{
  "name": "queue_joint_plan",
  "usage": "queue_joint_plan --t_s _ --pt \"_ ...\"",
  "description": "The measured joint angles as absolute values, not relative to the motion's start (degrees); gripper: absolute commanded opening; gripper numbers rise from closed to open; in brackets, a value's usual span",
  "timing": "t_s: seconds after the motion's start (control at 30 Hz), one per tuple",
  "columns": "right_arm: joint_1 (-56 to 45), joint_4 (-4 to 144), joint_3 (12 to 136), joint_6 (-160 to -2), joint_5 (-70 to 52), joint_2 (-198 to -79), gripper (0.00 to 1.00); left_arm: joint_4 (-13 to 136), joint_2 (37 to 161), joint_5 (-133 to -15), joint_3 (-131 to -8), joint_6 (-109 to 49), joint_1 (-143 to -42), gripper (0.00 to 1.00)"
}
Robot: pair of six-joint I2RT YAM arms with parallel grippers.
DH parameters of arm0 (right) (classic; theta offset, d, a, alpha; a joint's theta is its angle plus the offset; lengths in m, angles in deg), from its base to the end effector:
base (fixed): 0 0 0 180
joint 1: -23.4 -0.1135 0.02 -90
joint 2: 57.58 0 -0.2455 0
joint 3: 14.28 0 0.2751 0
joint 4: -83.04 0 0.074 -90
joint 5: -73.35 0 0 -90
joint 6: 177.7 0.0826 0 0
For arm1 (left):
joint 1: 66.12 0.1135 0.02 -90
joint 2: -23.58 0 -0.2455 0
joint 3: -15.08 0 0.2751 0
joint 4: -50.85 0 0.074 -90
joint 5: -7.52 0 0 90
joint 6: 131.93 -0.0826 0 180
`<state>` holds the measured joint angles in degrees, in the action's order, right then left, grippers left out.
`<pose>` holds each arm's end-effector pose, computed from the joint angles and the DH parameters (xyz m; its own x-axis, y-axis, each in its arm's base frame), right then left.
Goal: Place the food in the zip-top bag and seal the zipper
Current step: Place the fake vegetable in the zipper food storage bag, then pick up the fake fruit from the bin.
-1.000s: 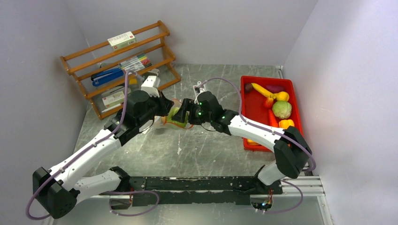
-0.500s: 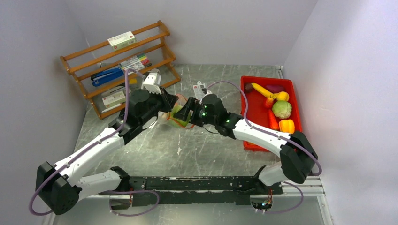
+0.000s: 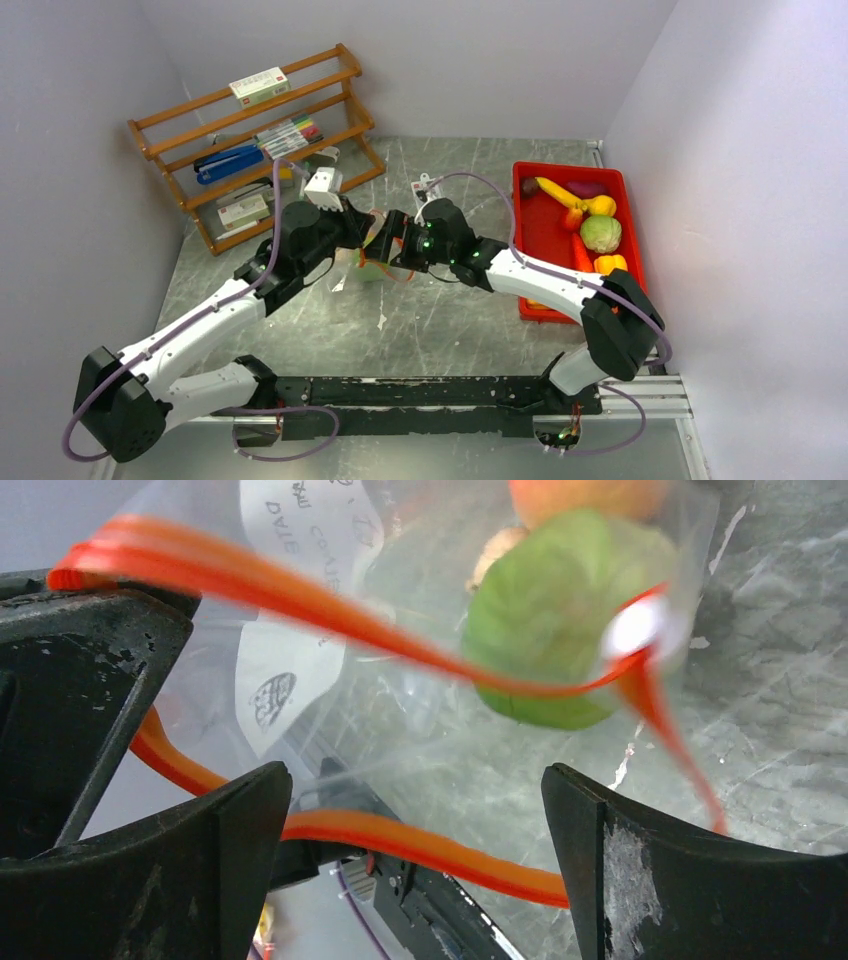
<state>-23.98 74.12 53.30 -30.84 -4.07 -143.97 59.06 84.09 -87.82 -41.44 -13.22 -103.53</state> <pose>0.2588 0.3079 0.1979 -0.8829 0.2474 -0.3990 -0.2002 0.5704 0.7966 0.2638 -0.1921 0.2750 -0.4031 -0.2939 -0.8667 0.3865 0.8038 -0.4523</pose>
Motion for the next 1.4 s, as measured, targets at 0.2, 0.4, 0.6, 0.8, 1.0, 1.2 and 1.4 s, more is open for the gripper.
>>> queue_joint_plan --t_s 0.2,0.4,0.6,0.8,1.0,1.2,1.4 --pt "-24.0 72.1 54.6 -35.0 -4.5 -143.6 0.88 60.4 81.6 -90.8 -40.3 -13.7 -103.5 0.07" --pt "-24.0 68.1 56.6 -40.2 -7.7 -139.5 0.86 61.4 80.7 -91.5 -39.6 -13.6 -103.5 0.07" --pt "-23.8 62.3 58.2 -44.3 -14.3 -135.0 0.88 62.7 80.7 -91.5 -39.6 -13.4 -103.5 0.07" --pt "-21.5 57.3 60.8 -51.5 -22.8 -133.3 0.93 66.1 80.7 -91.6 -40.5 -14.7 -103.5 0.07" --pt "-14.8 53.0 68.3 -57.7 -29.5 -134.8 1.00 69.7 80.7 -91.7 -42.0 -16.2 -103.5 0.07" --pt "-6.6 50.3 69.3 -60.5 -33.8 -135.6 1.00 72.2 80.2 -91.6 -42.8 -16.9 -103.5 0.07" --pt "1.9 49.3 69.2 -64.9 -36.6 -137.9 0.86 73.2 78.5 -91.6 -42.8 -17.1 -103.5 0.07"
